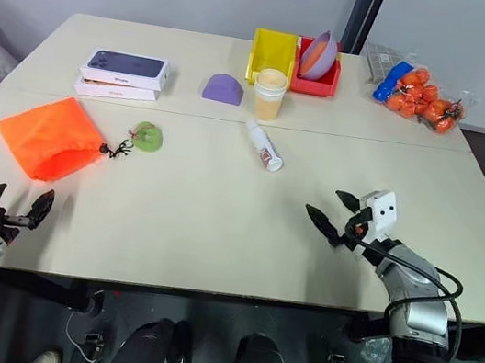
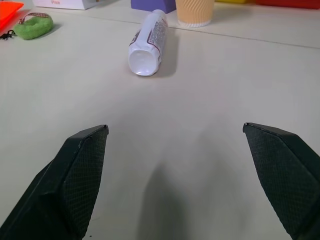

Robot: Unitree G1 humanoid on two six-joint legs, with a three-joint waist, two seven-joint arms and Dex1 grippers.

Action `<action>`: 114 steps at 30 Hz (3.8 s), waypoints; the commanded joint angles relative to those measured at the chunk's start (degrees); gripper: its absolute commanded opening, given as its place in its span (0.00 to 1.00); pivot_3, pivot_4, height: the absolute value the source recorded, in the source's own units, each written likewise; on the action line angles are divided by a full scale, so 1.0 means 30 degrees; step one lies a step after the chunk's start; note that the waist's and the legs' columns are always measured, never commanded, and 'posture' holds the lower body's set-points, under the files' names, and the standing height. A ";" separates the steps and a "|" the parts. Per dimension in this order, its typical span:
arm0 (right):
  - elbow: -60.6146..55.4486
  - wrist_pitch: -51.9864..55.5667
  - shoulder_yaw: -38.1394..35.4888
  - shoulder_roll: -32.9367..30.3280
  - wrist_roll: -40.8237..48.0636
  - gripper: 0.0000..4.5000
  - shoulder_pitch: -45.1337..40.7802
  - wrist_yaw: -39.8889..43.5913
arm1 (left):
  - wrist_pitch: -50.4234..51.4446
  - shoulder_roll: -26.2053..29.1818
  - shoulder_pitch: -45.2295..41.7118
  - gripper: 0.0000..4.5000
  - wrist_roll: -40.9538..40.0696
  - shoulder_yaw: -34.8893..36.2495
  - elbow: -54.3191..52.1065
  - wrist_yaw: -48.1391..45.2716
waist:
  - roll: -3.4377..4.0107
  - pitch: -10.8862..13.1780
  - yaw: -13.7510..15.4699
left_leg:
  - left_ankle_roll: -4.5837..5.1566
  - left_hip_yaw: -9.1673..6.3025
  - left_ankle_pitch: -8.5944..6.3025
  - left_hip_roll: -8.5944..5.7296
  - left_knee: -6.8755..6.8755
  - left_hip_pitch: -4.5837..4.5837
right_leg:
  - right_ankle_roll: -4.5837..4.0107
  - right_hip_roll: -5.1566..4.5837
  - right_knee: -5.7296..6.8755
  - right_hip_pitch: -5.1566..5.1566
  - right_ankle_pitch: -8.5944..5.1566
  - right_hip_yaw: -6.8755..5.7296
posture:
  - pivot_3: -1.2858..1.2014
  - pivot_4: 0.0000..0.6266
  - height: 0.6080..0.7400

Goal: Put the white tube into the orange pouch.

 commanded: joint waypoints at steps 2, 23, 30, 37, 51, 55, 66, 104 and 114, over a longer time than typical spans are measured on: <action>-0.0894 -0.0094 -0.0443 -0.0169 0.0280 0.99 -0.0028 -0.0074 | 0.0091 0.0185 0.0223 1.00 -0.0233 0.0582 -0.1008 0.0092 | 0.0000 0.0000 0.0000 | -0.0001 -0.0001 0.0000 0.0000 0.0000 0.0000 | 0.0000 0.0000 0.0000 0.0000 0.0000 -0.0001 | 0.52 0.24 1.00; -0.1318 0.0117 0.0850 0.0557 0.0321 0.99 -0.0422 0.0344 | -0.2093 0.1988 -0.1701 1.00 0.5956 -0.2517 -0.2189 0.1574 | -0.0001 -0.0001 0.0033 | -0.0003 0.0003 0.0003 -0.0005 0.0001 0.0001 | 0.0002 0.0003 0.0002 0.0006 0.0001 -0.0001 | 0.52 0.24 1.00; -0.3039 0.1158 0.2050 0.0841 0.0614 0.99 -0.0813 0.0908 | -0.1801 0.2466 -0.2644 1.00 1.0955 -0.4202 -0.1832 0.3918 | 0.0003 -0.0002 -0.0020 | -0.0009 0.0010 0.0008 -0.0005 -0.0022 0.0000 | 0.0005 0.0003 0.0007 -0.0006 0.0004 0.0006 | 0.52 0.24 1.00; -0.5560 0.2022 0.3761 0.1466 0.0350 0.99 -0.0771 0.0728 | -0.1537 0.3215 -0.3491 1.00 1.3122 -0.5125 -0.0588 0.3951 | 0.0001 -0.0003 0.0046 | -0.0037 0.0011 0.0029 -0.0005 -0.0059 0.0002 | 0.0015 0.0010 0.0016 -0.0025 0.0009 -0.0002 | 0.52 0.24 1.00; -0.6790 0.2278 0.5729 0.2947 0.0096 0.99 -0.0387 0.0221 | 0.0071 0.3634 -0.6364 1.00 1.4487 -0.5404 0.3458 0.4683 | -0.0010 -0.0009 0.0064 | -0.0007 0.0012 0.0056 -0.0006 -0.0050 0.0002 | 0.0076 0.0017 0.0035 -0.0024 0.0042 -0.0013 | 0.52 0.24 1.00; -0.7072 0.2336 0.5940 0.3144 0.0127 0.99 -0.0186 0.0007 | 0.0212 0.3591 -0.6611 1.00 1.4598 -0.5490 0.3782 0.4983 | -0.0013 -0.0011 0.0054 | -0.0004 0.0012 0.0059 -0.0006 -0.0047 0.0002 | 0.0080 0.0017 0.0038 -0.0020 0.0044 -0.0014 | 0.52 0.24 1.00; -0.7391 0.2388 0.5956 0.3330 0.0182 1.00 0.0055 -0.0468 | 0.0135 0.3376 -0.7161 0.01 1.3853 -0.5366 0.5083 0.5138 | -0.0024 -0.0018 0.0054 | -0.0011 0.0012 0.0072 -0.0005 -0.0043 0.0006 | 0.0086 0.0026 0.0054 -0.0020 0.0048 -0.0016 | 0.52 0.24 1.00; 1.0039 -0.1809 0.3751 0.5653 -0.4689 1.00 -1.0180 -0.5861 | 0.4536 0.0570 -0.3235 0.01 0.6606 -0.5755 -0.7005 -0.2547 | -0.0031 -0.0022 0.0012 | -0.0088 0.0003 0.0136 0.0021 0.0102 0.0005 | 0.0111 0.0063 0.0173 0.0006 0.0052 -0.0013 | 0.52 0.24 1.00; 1.3958 -0.3760 0.2936 0.6420 -0.5001 0.71 -1.1917 -0.6942 | 0.3271 0.0747 -0.2897 0.00 0.5441 -0.5738 -0.5945 -0.2855 | -0.0026 -0.0020 -0.0033 | -0.0089 0.0007 0.0126 0.0015 0.0131 0.0001 | 0.0108 0.0046 0.0174 0.0018 0.0054 -0.0014 | 0.52 0.24 1.00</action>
